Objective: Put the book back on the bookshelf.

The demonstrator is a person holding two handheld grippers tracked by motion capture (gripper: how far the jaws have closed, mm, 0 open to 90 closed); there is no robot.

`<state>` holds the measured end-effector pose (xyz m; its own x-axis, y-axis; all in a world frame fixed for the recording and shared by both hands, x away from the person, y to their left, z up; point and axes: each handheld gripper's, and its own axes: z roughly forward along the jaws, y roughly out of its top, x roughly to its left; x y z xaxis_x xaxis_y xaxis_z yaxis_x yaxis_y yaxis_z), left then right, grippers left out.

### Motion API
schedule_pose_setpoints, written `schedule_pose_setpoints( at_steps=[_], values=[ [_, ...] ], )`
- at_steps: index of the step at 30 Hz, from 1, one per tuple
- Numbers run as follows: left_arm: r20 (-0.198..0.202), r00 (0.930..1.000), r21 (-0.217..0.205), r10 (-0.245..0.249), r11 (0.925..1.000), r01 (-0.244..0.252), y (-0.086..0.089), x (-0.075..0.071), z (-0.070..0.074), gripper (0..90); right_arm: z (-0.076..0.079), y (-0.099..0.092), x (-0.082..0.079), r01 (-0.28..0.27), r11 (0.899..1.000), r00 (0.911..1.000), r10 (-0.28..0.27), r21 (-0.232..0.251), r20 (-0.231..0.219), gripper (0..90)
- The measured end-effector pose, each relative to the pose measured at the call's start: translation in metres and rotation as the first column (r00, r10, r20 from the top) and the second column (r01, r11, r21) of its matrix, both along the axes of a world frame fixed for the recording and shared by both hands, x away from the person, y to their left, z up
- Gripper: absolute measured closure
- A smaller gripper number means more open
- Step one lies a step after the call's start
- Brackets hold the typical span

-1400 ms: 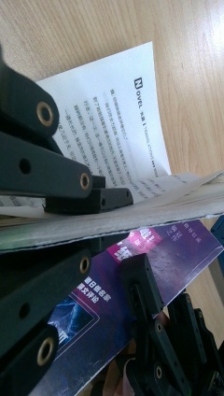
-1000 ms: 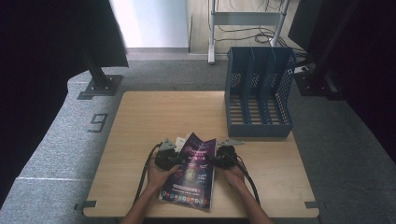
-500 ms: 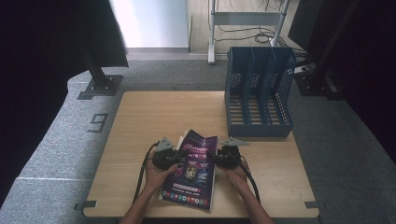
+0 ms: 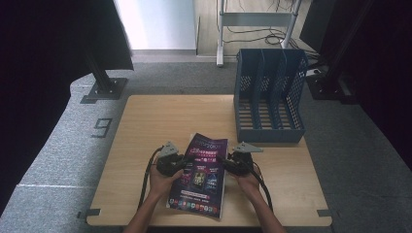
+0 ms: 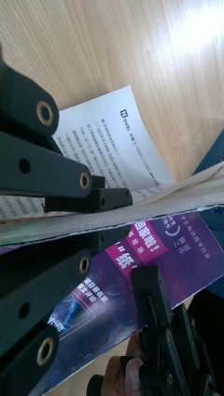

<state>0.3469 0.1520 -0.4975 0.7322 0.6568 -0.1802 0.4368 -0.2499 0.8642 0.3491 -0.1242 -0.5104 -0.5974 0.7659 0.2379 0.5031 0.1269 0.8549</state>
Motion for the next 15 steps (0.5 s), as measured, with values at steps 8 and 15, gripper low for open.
schedule_pose_setpoints(
  at_steps=[8, 15],
  values=[
    [0.012, 0.9999, -0.016, -0.003, 0.9999, 0.004, 0.0011, -0.0021, 0.0041, 85.4, 0.0075, -0.0012, -0.0047, -0.003, 1.0, 0.999, 0.003, 0.003, 0.045, 66.6],
    [0.014, 0.9999, -0.014, -0.005, 0.9999, 0.005, 0.001, -0.0027, 0.0053, 85.4, 0.0074, -0.0016, -0.0046, -0.005, 1.0, 0.9991, 0.005, 0.001, 0.043, 66.6]
  ],
)
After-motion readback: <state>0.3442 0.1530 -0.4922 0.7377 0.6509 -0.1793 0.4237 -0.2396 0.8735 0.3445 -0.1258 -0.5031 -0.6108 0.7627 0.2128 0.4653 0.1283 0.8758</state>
